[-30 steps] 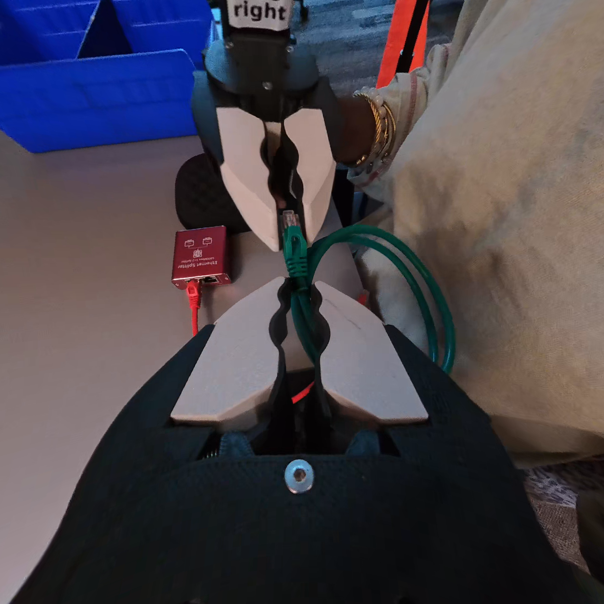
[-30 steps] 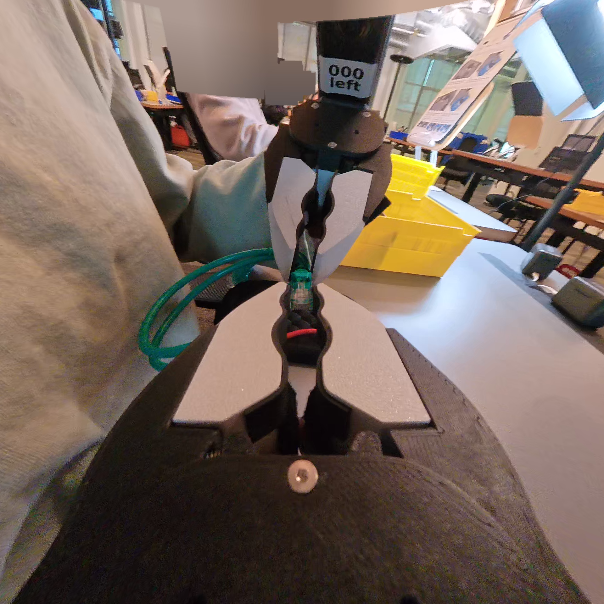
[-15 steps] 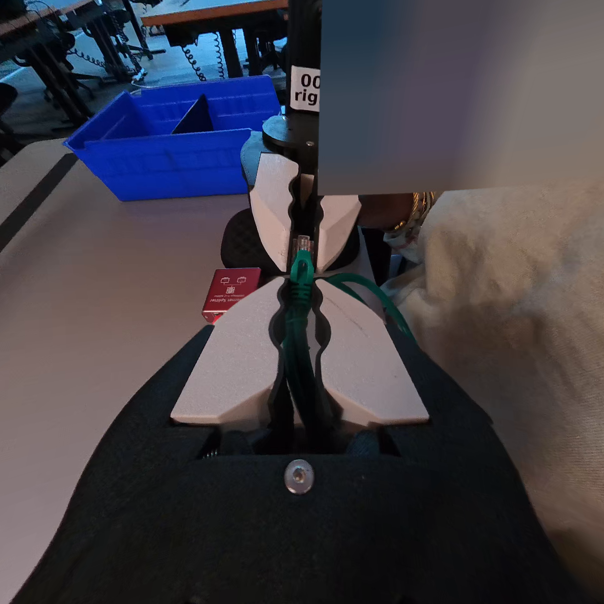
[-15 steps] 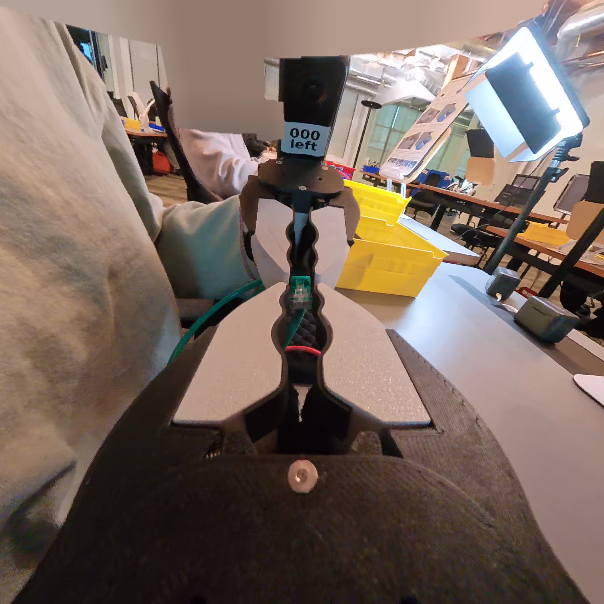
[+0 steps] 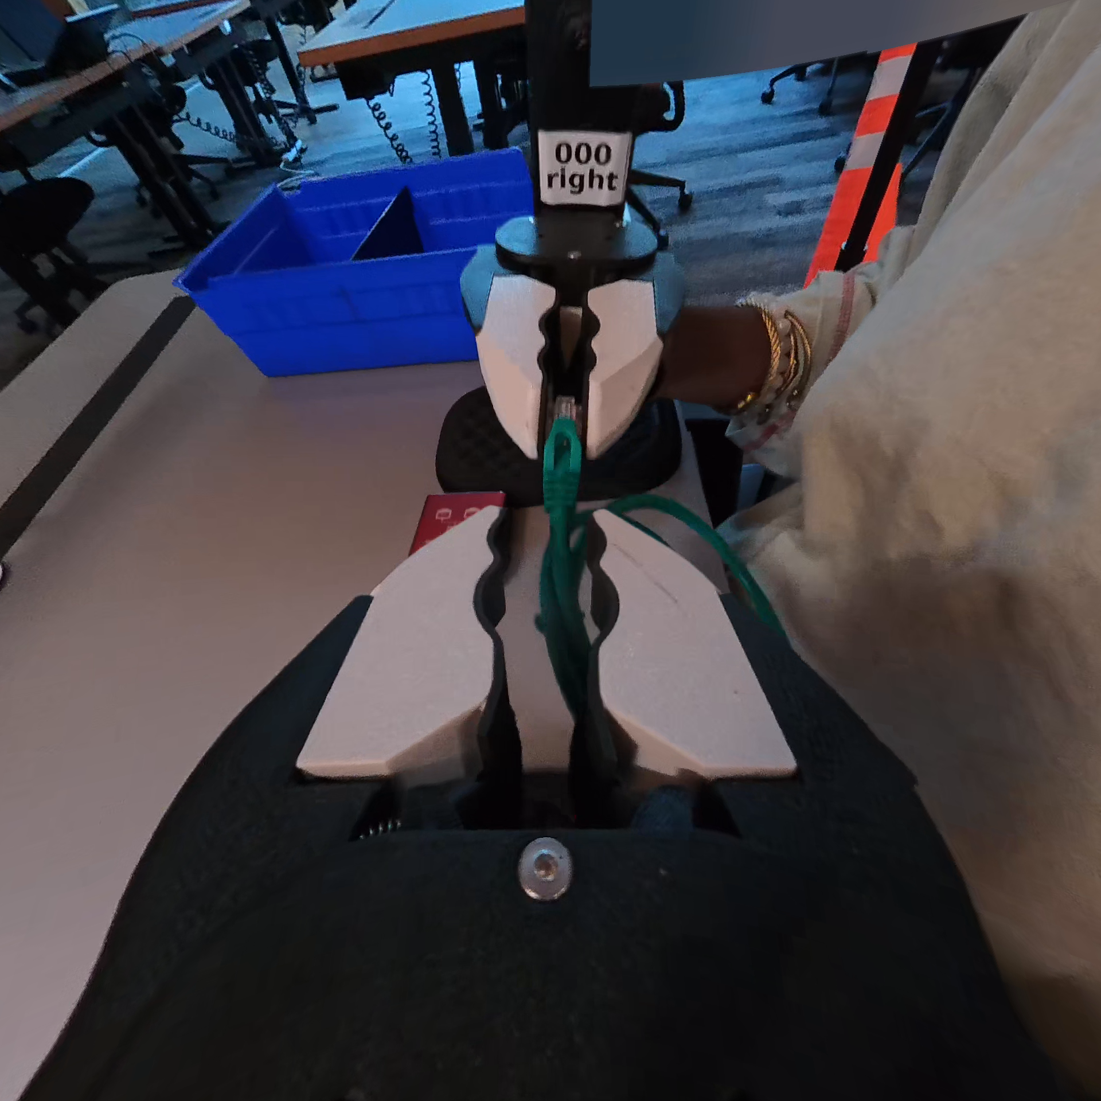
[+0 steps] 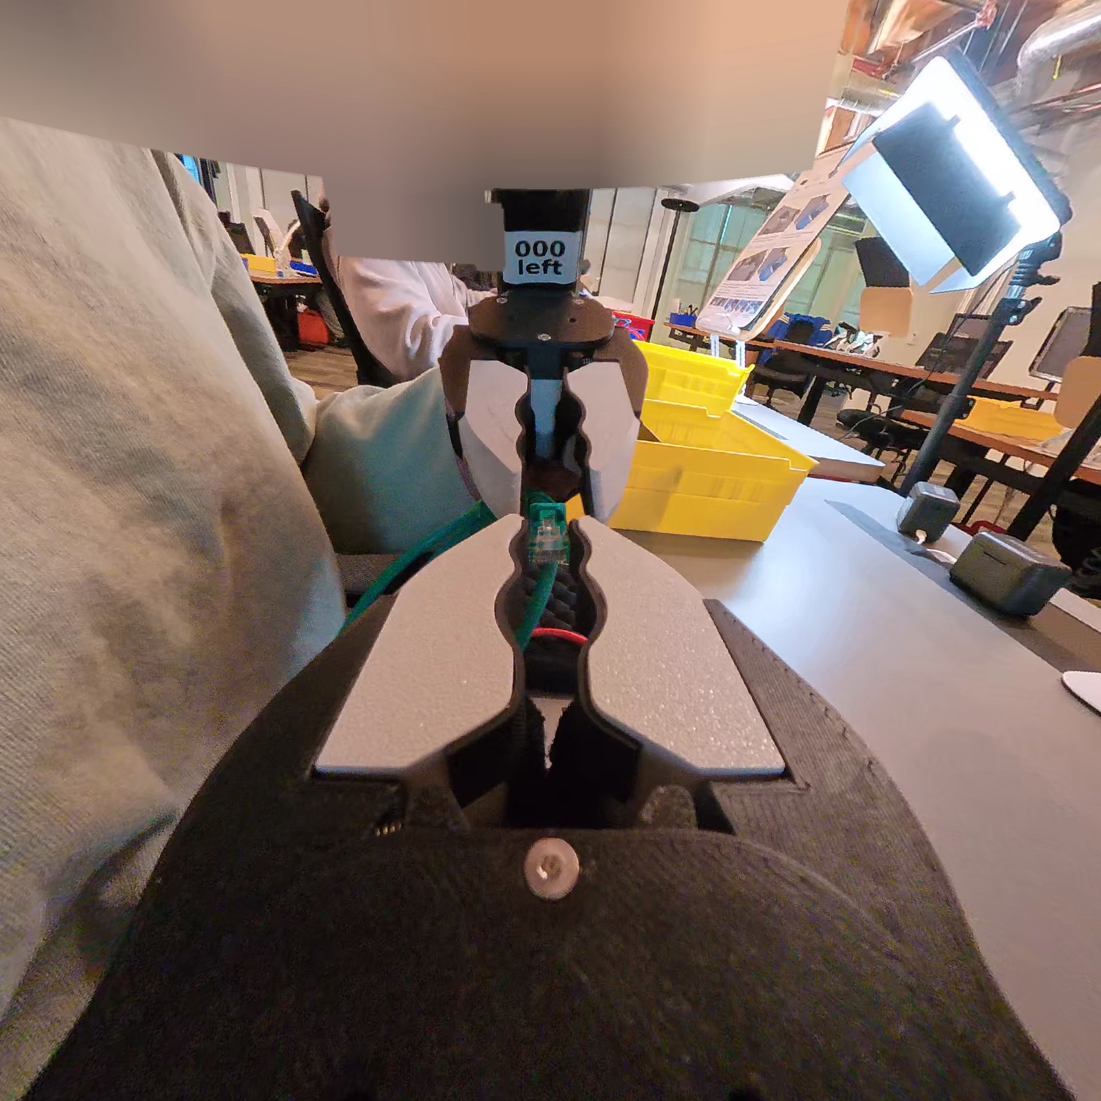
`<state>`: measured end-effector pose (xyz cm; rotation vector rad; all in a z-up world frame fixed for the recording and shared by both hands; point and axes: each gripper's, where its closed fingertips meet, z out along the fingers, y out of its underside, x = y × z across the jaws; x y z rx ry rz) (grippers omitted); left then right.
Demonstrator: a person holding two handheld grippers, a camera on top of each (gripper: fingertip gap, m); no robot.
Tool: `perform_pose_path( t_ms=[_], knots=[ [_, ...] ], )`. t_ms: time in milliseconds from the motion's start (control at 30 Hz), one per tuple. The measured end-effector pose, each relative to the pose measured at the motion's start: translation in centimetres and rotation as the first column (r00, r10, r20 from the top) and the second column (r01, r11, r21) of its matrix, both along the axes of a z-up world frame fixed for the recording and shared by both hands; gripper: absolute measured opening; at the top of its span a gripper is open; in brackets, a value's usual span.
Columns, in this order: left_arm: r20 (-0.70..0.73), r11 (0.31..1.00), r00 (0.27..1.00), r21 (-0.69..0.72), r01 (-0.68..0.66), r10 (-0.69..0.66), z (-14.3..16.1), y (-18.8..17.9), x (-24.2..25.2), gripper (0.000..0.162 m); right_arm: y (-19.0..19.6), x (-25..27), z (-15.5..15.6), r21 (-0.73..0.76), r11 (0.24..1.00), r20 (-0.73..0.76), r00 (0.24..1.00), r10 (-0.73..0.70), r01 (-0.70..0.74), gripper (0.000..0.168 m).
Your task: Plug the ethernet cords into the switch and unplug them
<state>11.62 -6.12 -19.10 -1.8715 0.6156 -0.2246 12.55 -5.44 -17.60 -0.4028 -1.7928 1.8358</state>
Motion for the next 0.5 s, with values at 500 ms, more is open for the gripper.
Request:
perform_pose_path(
  t_ms=[500],
  knots=[
    [0.085,0.998,0.996,0.060,-0.006,0.001,-0.6,0.5,0.9,0.020,-0.4,-0.1,0.3,-0.133,0.990,0.005,0.999,0.053,-0.051,0.012]
  ],
)
